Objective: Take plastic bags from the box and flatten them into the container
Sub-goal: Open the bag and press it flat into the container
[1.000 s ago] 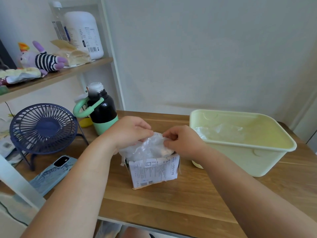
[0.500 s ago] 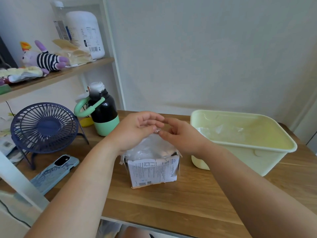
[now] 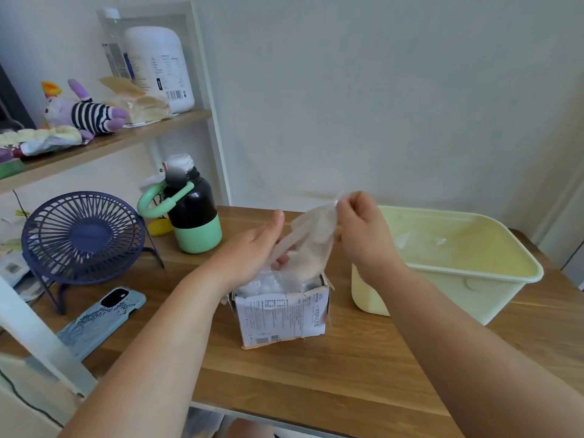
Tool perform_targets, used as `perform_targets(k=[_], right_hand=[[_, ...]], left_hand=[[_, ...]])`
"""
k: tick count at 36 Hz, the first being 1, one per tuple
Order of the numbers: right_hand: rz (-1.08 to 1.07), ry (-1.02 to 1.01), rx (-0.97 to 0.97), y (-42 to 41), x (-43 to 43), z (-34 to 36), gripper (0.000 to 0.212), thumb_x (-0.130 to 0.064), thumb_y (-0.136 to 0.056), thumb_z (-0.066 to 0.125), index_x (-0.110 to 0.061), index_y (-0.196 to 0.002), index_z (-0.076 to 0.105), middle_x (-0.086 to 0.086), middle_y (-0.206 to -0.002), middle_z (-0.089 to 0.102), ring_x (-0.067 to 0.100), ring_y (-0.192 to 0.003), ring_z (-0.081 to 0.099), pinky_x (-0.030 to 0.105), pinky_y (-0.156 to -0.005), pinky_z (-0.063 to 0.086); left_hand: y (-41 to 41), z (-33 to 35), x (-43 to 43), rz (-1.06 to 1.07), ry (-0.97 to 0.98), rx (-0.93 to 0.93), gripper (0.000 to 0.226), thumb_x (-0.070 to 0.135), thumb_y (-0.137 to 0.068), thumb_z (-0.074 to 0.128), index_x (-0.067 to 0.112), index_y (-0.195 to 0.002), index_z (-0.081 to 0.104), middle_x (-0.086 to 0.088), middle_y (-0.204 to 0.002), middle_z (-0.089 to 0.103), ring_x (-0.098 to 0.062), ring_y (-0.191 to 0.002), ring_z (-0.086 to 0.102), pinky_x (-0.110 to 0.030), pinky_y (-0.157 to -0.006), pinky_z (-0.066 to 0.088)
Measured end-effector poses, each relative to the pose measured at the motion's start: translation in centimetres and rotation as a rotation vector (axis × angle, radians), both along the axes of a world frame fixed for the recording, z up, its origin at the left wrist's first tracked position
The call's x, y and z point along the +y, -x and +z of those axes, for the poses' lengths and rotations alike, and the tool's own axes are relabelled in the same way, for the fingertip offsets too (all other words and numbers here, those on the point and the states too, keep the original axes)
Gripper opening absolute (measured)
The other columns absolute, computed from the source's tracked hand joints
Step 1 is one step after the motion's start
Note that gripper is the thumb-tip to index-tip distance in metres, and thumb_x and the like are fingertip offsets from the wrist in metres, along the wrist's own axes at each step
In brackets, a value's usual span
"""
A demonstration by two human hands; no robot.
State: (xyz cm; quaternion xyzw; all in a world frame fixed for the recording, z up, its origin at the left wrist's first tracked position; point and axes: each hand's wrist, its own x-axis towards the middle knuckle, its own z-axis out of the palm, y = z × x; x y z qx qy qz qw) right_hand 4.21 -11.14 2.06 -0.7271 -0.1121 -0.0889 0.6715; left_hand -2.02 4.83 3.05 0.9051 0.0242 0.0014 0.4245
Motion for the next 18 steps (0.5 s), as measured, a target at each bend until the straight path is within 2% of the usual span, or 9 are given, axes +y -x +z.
perform_targets(k=[1,3,4,7,9,11,13,15,18], right_hand=[[-0.048,-0.038,-0.025,0.0,-0.3,0.4,0.025,-0.027,-0.099,0.045,-0.021,-0.075,0.045,-0.007,-0.069,0.047,0.009,-0.065,0.045,0.034,-0.066,0.041],[-0.126,-0.063,-0.097,0.2,-1.2,1.2,0.027,-0.028,-0.100,0.044,-0.019,-0.075,0.042,-0.008,-0.067,0.043,-0.003,-0.055,0.040,0.019,-0.059,0.037],[-0.159,-0.051,-0.136,0.2,-1.7,1.5,0.028,-0.028,-0.100,0.043,-0.018,-0.074,0.041,-0.009,-0.066,0.042,-0.004,-0.051,0.039,0.015,-0.054,0.035],[-0.204,0.011,-0.205,0.4,-3.0,2.3,0.030,-0.031,-0.100,0.043,-0.016,-0.074,0.041,-0.008,-0.064,0.041,0.000,-0.052,0.038,0.016,-0.052,0.032],[-0.200,0.034,-0.210,0.5,-3.5,2.7,0.031,-0.032,-0.099,0.044,-0.015,-0.074,0.042,-0.006,-0.065,0.042,0.004,-0.054,0.037,0.018,-0.053,0.032],[-0.189,0.049,-0.211,0.8,-4.1,3.0,0.032,-0.031,-0.098,0.045,-0.016,-0.071,0.041,-0.006,-0.064,0.042,0.005,-0.054,0.037,0.019,-0.052,0.032],[-0.173,0.077,-0.230,1.2,-4.7,3.7,0.032,-0.030,-0.097,0.047,-0.017,-0.069,0.040,-0.007,-0.061,0.042,0.004,-0.053,0.038,0.019,-0.053,0.033],[-0.142,0.094,-0.245,1.6,-5.4,4.4,0.032,-0.028,-0.095,0.051,-0.017,-0.067,0.041,-0.005,-0.062,0.046,0.005,-0.057,0.043,0.021,-0.058,0.039],[-0.067,0.071,-0.225,1.7,-6.7,5.3,0.031,-0.035,-0.088,0.057,-0.017,-0.066,0.045,0.003,-0.069,0.051,0.015,-0.067,0.051,0.041,-0.071,0.049]], left_hand=[[-0.1,0.1,-0.1,-0.001,0.001,0.019,0.080,0.076,-0.077,0.007,0.028,-0.103,0.066,0.010,-0.090,0.072,-0.005,-0.092,0.066,-0.025,-0.084,0.043],[-0.2,0.2,-0.2,0.006,0.011,0.043,0.088,0.079,-0.073,0.003,0.026,-0.105,0.066,0.010,-0.092,0.072,-0.004,-0.091,0.066,-0.020,-0.079,0.039],[-0.2,0.3,-0.4,0.004,0.009,0.037,0.092,0.081,-0.070,0.001,0.027,-0.106,0.066,0.010,-0.094,0.072,-0.004,-0.092,0.066,-0.021,-0.080,0.038],[-0.2,0.7,-1.1,-0.043,-0.014,-0.065,0.117,0.099,-0.052,-0.003,0.032,-0.122,0.062,0.014,-0.120,0.065,-0.006,-0.114,0.058,-0.027,-0.096,0.035],[-0.3,1.3,-1.9,-0.095,0.067,-0.167,0.127,0.106,-0.039,0.011,0.032,-0.134,0.053,0.018,-0.131,0.057,0.000,-0.122,0.050,-0.017,-0.096,0.033],[-0.3,2.2,-3.5,-0.186,0.222,-0.208,0.106,0.100,-0.044,0.044,0.038,-0.129,0.052,0.023,-0.124,0.060,0.008,-0.113,0.054,-0.010,-0.089,0.041],[-0.7,2.9,-5.2,-0.286,0.257,-0.169,0.075,0.070,-0.058,0.070,0.039,-0.123,0.053,0.020,-0.116,0.065,0.005,-0.108,0.060,-0.018,-0.087,0.049],[-1.3,2.9,-6.9,-0.321,0.211,-0.181,0.044,0.043,-0.073,0.077,0.039,-0.112,0.059,0.021,-0.103,0.069,0.005,-0.096,0.064,-0.017,-0.081,0.050],[-2.1,2.7,-8.7,-0.254,0.241,-0.252,0.013,0.018,-0.088,0.067,0.030,-0.092,0.067,0.019,-0.078,0.067,-0.002,-0.072,0.062,-0.025,-0.070,0.046]])
